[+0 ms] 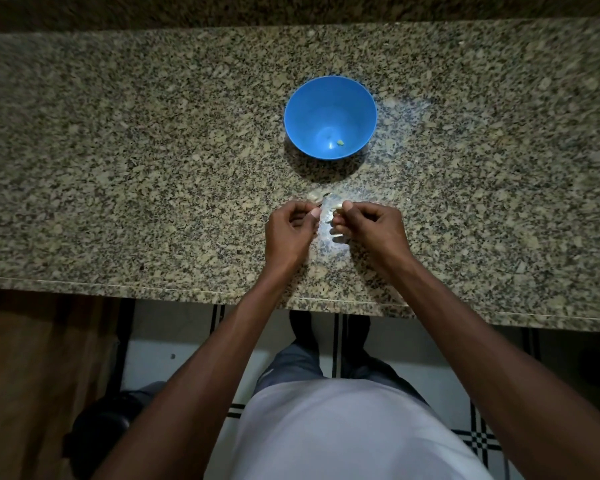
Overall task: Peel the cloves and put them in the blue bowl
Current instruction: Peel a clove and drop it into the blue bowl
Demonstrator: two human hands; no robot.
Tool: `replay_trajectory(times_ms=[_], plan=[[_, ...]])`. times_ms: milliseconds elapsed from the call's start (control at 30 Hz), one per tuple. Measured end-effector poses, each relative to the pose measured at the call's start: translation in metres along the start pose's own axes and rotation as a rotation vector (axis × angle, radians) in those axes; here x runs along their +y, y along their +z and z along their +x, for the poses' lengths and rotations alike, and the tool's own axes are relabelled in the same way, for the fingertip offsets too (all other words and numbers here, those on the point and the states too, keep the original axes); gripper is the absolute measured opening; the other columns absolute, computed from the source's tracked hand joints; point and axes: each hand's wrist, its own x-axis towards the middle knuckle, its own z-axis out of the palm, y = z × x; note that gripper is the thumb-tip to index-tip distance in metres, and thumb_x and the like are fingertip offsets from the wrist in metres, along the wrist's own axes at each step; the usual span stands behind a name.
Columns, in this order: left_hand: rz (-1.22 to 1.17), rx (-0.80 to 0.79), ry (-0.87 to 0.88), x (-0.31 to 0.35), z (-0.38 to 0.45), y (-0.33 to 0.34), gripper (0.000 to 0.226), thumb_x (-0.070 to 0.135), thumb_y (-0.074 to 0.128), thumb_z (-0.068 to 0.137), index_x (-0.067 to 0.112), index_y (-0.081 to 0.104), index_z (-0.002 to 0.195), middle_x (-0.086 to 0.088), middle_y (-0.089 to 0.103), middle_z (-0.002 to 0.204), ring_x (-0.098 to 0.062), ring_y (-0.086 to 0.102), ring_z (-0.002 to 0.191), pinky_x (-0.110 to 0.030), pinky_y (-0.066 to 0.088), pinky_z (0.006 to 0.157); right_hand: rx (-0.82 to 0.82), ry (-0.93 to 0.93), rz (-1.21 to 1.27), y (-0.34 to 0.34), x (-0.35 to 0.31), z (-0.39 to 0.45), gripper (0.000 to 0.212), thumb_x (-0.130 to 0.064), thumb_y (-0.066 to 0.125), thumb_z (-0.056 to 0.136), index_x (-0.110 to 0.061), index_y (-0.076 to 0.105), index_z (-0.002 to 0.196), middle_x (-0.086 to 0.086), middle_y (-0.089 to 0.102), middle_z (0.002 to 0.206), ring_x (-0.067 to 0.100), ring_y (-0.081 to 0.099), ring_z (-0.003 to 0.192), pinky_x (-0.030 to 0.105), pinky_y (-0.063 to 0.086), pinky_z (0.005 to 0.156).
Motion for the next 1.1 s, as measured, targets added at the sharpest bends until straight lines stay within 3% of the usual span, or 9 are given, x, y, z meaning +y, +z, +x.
replay_trajectory(times_ms=[233, 333, 500, 600, 700, 800, 933, 1100], plan=[[0.169, -0.040, 0.078, -0.005, -0.003, -0.005, 0.010, 0.010, 0.075, 0.090, 0.016, 0.080, 0.097, 0.006, 0.077, 0.097, -0.002, 0.070, 0.089, -0.024, 0.060, 0.082, -0.028, 0.027, -0.013, -0.009, -0.003, 0.003, 0.034, -0.031, 0.073, 0.098, 0.002, 0.077, 0.103, 0.019, 0.079, 0.093, 0.037, 0.077, 0.089, 0.054, 0.064, 0.085], [0.158, -0.022, 0.054, -0.002, -0.002, -0.004, 0.009, 0.017, 0.084, 0.084, 0.018, 0.079, 0.092, 0.007, 0.077, 0.090, -0.005, 0.072, 0.084, -0.028, 0.063, 0.074, -0.037, 0.078, 0.017, -0.008, -0.004, 0.006, 0.035, -0.032, 0.079, 0.093, 0.002, 0.078, 0.101, 0.018, 0.079, 0.094, 0.037, 0.077, 0.092, 0.054, 0.062, 0.091], [0.160, -0.047, 0.102, 0.005, 0.002, -0.005, 0.028, 0.026, 0.089, 0.080, 0.016, 0.078, 0.103, 0.006, 0.076, 0.097, -0.002, 0.069, 0.086, -0.009, 0.053, 0.068, -0.072, 0.077, -0.014, -0.010, -0.006, 0.005, 0.029, -0.027, 0.079, 0.092, 0.001, 0.078, 0.100, 0.019, 0.079, 0.095, 0.034, 0.076, 0.088, 0.060, 0.060, 0.092], [0.178, -0.118, 0.219, 0.009, 0.005, -0.004, 0.025, 0.018, 0.083, 0.086, 0.015, 0.077, 0.110, 0.004, 0.075, 0.106, -0.003, 0.070, 0.093, -0.018, 0.059, 0.078, -0.117, -0.008, -0.092, -0.011, -0.007, 0.003, 0.023, -0.022, 0.076, 0.095, 0.000, 0.077, 0.101, 0.017, 0.079, 0.091, 0.032, 0.074, 0.080, 0.063, 0.061, 0.085], [0.168, -0.127, 0.253, 0.009, 0.007, -0.003, 0.017, 0.011, 0.080, 0.088, 0.012, 0.079, 0.105, 0.002, 0.077, 0.099, -0.005, 0.073, 0.089, -0.029, 0.063, 0.082, -0.145, -0.071, -0.140, -0.010, -0.008, 0.003, 0.020, -0.022, 0.076, 0.096, -0.003, 0.079, 0.101, 0.016, 0.079, 0.088, 0.035, 0.072, 0.076, 0.066, 0.060, 0.080], [0.110, -0.100, 0.199, 0.010, 0.007, -0.002, 0.014, 0.011, 0.081, 0.087, 0.012, 0.081, 0.101, 0.004, 0.079, 0.093, -0.004, 0.075, 0.084, -0.031, 0.064, 0.079, -0.148, -0.077, -0.131, -0.010, -0.007, 0.003, 0.021, -0.023, 0.075, 0.097, -0.004, 0.078, 0.105, 0.015, 0.079, 0.092, 0.042, 0.075, 0.087, 0.063, 0.061, 0.083], [-0.009, -0.108, 0.109, 0.012, 0.006, -0.002, 0.017, 0.013, 0.086, 0.083, 0.008, 0.080, 0.099, 0.000, 0.079, 0.089, -0.009, 0.077, 0.083, -0.033, 0.065, 0.077, -0.152, -0.047, -0.051, -0.010, -0.005, 0.000, 0.021, -0.016, 0.076, 0.095, -0.002, 0.077, 0.111, 0.018, 0.079, 0.098, 0.029, 0.073, 0.087, 0.050, 0.063, 0.086], [-0.131, -0.171, 0.018, 0.016, 0.002, -0.001, 0.026, 0.017, 0.087, 0.082, 0.001, 0.078, 0.101, -0.009, 0.079, 0.091, -0.021, 0.079, 0.081, -0.035, 0.065, 0.074, -0.147, -0.052, -0.016, -0.011, -0.006, 0.003, 0.019, -0.014, 0.079, 0.092, -0.004, 0.077, 0.109, 0.016, 0.078, 0.102, 0.036, 0.075, 0.093, 0.049, 0.063, 0.087]])
